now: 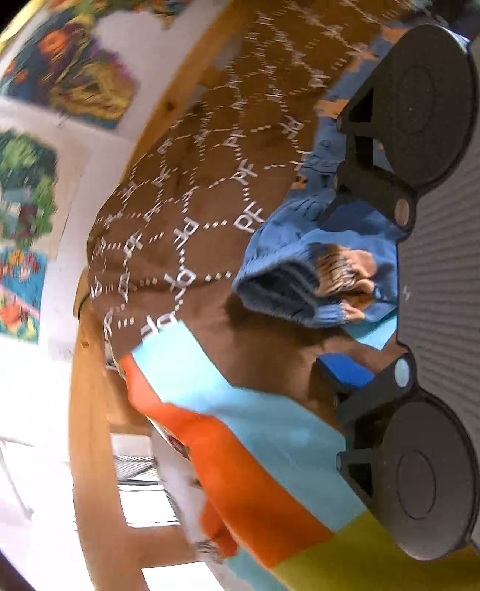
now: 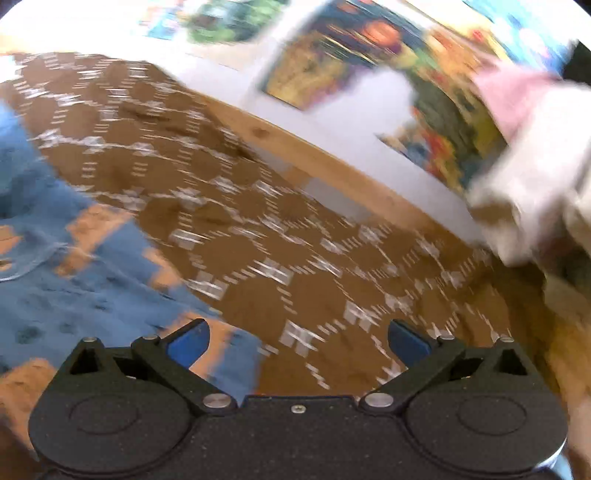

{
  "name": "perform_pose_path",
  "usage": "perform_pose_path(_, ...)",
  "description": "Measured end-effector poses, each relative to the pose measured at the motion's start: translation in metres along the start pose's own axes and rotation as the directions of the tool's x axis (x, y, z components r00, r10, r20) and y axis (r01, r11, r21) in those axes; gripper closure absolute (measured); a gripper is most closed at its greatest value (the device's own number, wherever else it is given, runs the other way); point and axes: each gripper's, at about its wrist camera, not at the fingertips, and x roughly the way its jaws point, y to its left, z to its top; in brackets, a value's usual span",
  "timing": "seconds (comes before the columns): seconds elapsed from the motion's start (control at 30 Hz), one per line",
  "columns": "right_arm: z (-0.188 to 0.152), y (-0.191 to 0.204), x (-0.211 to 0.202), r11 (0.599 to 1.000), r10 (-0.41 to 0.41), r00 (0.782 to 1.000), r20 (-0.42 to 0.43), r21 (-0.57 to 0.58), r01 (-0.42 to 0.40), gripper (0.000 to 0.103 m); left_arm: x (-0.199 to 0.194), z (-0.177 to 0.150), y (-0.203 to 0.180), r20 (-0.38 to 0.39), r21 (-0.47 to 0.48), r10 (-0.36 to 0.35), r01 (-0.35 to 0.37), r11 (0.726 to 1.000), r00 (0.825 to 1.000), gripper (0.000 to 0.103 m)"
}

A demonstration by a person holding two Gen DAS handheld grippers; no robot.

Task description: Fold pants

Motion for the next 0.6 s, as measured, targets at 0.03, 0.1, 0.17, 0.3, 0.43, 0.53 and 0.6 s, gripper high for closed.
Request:
perform_pose_path(0.03, 0.002, 0.008, 0.0, 1.0, 0.024, 1.0, 0.003, -0.013, -0.024, 0.001, 0.001, 0.001, 0.002, -0.003, 0.002, -0.003, 0.003, 1.0, 1.0, 0.034)
perform_pose_path(0.1, 0.004, 0.021, -0.004, 0.996, 0.083, 0.997, 0.008, -0.021, -0.083, 0.001, 0.003, 0.001, 0.003, -0.01, 0.019, -0.001, 0.001, 1.0, 1.0, 0.039)
perform_pose_path(0.17, 0.007, 0.032, -0.009, 0.991, 0.131, 0.991, 0.018, -0.025, -0.13, 0.001, 0.004, 0.001, 0.003, -0.028, 0.013, -0.016, 0.016, 1.0, 0.999, 0.041)
perform_pose_path(0.3, 0.012, 0.057, -0.02, 0.976, 0.211, 0.977, 0.039, -0.061, -0.208, 0.001, 0.007, 0.003, 0.008, -0.049, -0.065, -0.062, 0.059, 0.996, 0.997, 0.043)
perform_pose_path(0.43, 0.012, 0.067, -0.016, 0.972, 0.226, 0.974, 0.024, -0.076, -0.224, 0.001, 0.012, 0.006, 0.016, -0.074, -0.115, -0.079, 0.07, 0.991, 0.994, 0.061)
perform_pose_path(0.53, 0.012, 0.07, -0.012, 0.97, 0.232, 0.973, 0.006, -0.07, -0.231, 0.001, 0.015, 0.008, 0.019, -0.095, -0.116, -0.076, 0.065, 0.991, 0.993, 0.08)
perform_pose_path(0.6, 0.01, 0.071, -0.012, 0.971, 0.231, 0.973, 0.005, -0.067, -0.23, 0.001, 0.014, 0.009, 0.019, -0.098, -0.127, -0.084, 0.071, 0.989, 0.992, 0.083)
